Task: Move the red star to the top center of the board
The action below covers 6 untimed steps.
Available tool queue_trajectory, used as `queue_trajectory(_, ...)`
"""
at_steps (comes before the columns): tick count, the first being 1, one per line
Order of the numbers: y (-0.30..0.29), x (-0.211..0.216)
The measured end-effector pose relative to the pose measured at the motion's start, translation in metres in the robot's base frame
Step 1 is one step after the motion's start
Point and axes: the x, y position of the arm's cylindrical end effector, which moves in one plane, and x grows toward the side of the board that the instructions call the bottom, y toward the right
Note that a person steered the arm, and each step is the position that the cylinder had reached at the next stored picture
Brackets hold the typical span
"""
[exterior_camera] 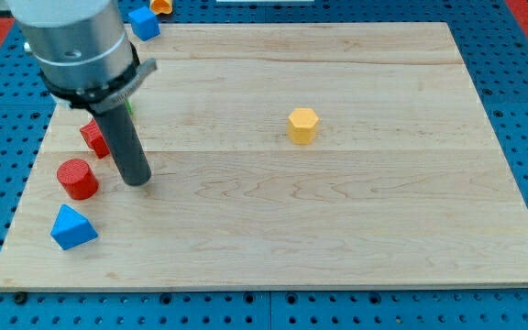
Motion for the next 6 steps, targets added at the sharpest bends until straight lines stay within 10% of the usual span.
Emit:
queue_trajectory(4,-0.143,-0.036)
queue_trajectory(6,0.0,-0.058)
